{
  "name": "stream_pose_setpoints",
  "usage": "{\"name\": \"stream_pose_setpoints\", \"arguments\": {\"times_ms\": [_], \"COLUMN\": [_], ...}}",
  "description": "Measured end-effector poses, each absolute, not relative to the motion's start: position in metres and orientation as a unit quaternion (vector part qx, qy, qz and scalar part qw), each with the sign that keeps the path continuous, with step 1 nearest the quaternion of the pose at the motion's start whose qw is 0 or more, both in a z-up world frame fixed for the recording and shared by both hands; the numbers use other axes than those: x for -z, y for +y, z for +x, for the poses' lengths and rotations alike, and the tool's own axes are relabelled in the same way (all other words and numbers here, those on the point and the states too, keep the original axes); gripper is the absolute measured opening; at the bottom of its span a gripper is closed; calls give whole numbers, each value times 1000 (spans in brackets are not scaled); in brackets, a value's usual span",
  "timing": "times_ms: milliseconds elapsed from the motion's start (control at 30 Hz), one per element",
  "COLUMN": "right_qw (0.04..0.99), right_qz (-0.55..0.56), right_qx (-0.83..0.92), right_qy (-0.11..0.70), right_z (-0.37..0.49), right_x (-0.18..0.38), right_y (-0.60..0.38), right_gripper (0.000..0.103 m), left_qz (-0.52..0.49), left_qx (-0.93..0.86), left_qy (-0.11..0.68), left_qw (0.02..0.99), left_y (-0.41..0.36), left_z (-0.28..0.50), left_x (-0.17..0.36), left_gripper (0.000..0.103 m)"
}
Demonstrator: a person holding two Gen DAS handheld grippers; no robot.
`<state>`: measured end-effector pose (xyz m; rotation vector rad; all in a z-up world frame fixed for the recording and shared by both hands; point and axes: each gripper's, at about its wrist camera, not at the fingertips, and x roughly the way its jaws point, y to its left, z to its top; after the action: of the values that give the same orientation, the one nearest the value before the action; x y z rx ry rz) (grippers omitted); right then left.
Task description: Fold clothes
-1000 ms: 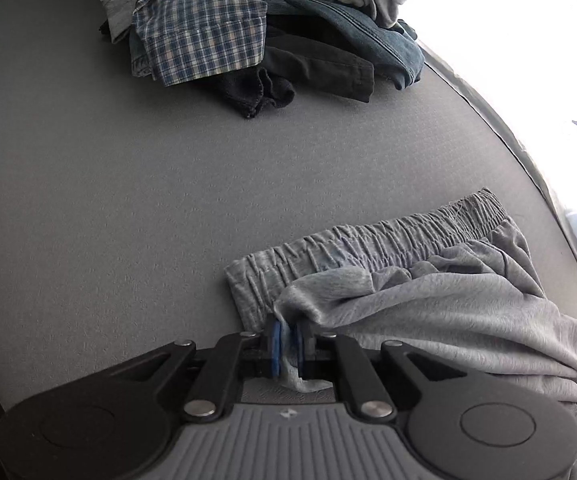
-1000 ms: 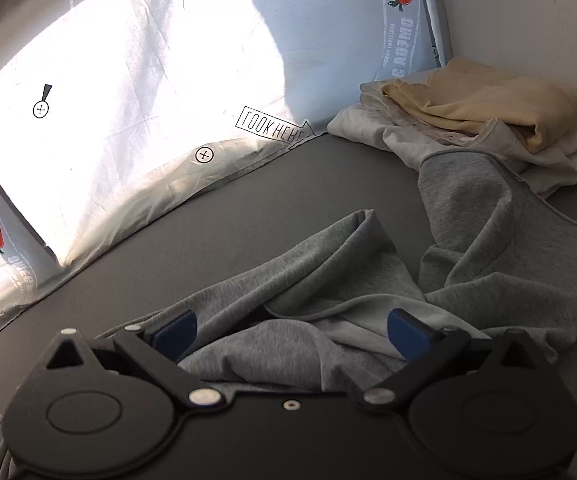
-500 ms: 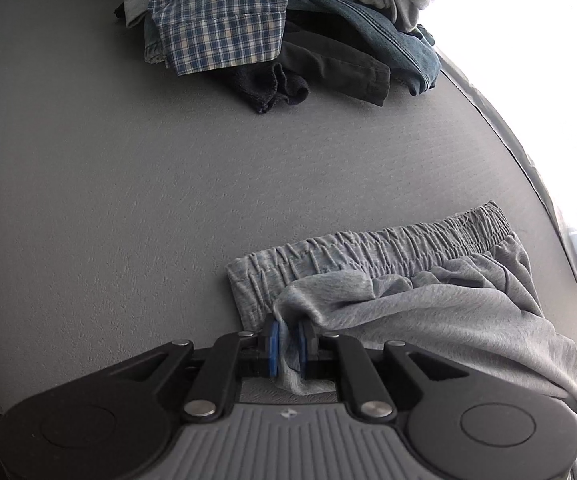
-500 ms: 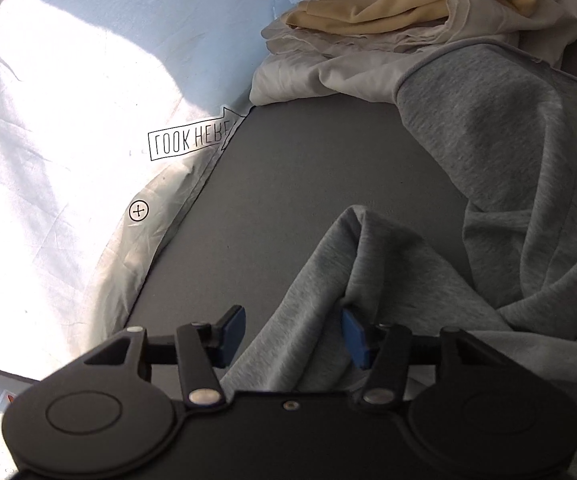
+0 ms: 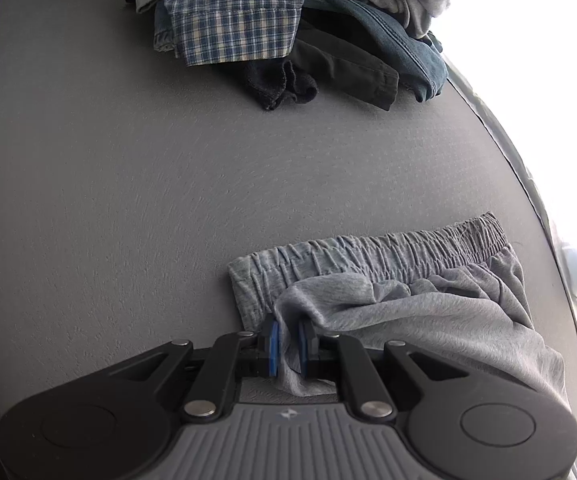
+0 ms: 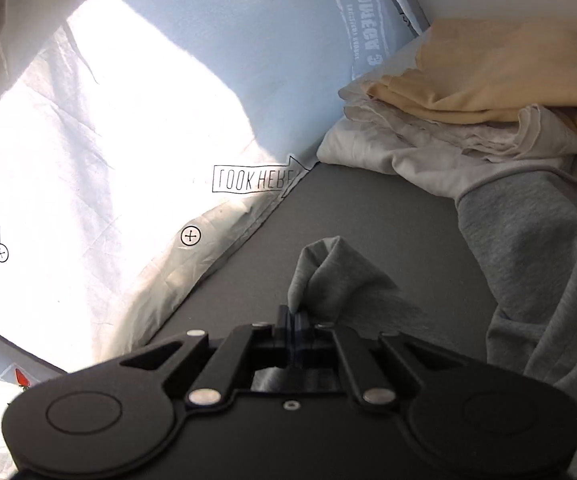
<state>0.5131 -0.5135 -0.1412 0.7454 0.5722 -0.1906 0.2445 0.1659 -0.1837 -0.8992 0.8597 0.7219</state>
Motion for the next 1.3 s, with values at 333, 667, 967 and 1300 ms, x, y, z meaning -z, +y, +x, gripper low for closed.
{"name": "stream_pose_setpoints", "arguments": {"times_ms": [333,667,967,1300], "right_qw": [929,851,811,769], "right_qz": [291,237,381,481], "right_qx": [162,288,301,299], "right_qy": [162,370,327,297], "right_z": [353,317,302,287], "right_x": [71,182,202,224], "right_y": [-546,-561,-585,-607], "right_gripper": [2,16,55,71], "left_qz": [-441,-425,-467,-506], "left_qx": [-310,-303,-274,-277], "left_qy": [370,386,364,328], "left_qw": [757,761,758,748], "left_y": [173,173,170,167], "left_z": [233,237,230,214], "left_x": [188,186,187,188], "left_gripper": [12,12,41,60]}}
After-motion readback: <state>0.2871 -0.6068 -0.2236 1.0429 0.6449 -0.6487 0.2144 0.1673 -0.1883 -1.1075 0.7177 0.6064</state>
